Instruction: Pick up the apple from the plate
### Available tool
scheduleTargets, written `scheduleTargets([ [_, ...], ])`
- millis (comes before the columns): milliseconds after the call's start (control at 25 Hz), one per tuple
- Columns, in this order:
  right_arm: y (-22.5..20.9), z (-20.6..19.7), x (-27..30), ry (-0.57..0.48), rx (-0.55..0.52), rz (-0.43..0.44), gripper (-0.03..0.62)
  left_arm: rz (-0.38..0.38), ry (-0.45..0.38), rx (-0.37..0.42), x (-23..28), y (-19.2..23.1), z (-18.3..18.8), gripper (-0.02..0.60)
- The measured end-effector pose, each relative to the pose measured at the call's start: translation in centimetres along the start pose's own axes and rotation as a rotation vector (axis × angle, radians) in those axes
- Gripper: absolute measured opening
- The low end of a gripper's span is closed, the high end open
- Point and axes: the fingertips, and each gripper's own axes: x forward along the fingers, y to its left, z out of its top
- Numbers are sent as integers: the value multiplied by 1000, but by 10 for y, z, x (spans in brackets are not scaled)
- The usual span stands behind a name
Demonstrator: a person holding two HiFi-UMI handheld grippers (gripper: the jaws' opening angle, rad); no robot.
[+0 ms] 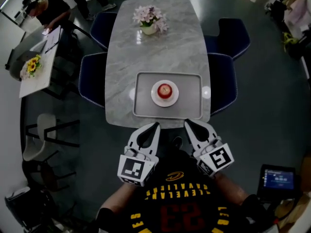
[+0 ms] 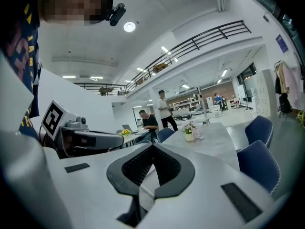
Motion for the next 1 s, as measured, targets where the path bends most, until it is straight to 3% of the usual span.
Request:
scheduleTargets([
  [200,-11,-6,5,15,31,46,6,22,14,-19,8,-2,-7,0],
  [600,-36,-26,27,66,88,39,6,88,46,-84,32,31,-12,0],
  [1000,-85,-34,69,144,138,-103,6,-26,213,-237,87,87,-41,0],
])
